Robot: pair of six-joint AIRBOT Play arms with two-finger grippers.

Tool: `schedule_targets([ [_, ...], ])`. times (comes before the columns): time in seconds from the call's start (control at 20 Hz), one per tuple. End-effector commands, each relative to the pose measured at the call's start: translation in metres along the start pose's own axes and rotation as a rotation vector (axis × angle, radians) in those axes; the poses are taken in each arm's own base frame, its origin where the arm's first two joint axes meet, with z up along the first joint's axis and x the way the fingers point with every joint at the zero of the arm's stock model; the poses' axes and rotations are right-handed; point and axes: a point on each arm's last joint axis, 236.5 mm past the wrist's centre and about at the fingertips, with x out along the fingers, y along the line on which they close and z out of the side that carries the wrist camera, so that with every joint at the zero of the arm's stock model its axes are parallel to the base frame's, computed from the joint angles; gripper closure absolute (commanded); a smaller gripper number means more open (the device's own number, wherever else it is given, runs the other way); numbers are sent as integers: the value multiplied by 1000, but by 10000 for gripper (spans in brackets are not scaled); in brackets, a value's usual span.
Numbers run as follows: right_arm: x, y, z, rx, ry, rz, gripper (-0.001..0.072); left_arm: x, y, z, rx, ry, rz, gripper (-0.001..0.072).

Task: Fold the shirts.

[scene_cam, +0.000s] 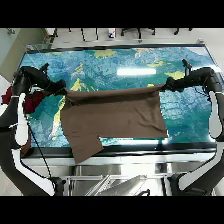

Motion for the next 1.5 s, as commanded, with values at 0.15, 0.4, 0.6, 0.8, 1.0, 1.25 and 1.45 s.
schedule_targets([
  [0.15, 16, -31, -38, -13, 155, -164, 690, 31, 28, -40, -22, 93, 86, 694],
  [0.4, 16, -43, -38, 19, 156, -220, 690, 37, 34, -37, -44, 72, 90, 694],
  [0.6, 26, -39, -38, 11, 155, -213, 690, 37, 34, -28, -49, 34, 91, 694],
  [0.8, 28, -32, -38, 29, 156, -192, 690, 33, 58, -34, -50, 54, 195, 694],
  [1.0, 32, -22, -37, 41, 148, -156, 690, 35, 55, -22, -38, 5, 191, 694],
  [1.25, 42, -8, -42, 71, 167, -92, 689, 37, 50, -17, -25, -19, 188, 694],
  [1.45, 54, -2, -49, 68, 195, -84, 671, 37, 46, -21, -32, -1, 174, 671],
])
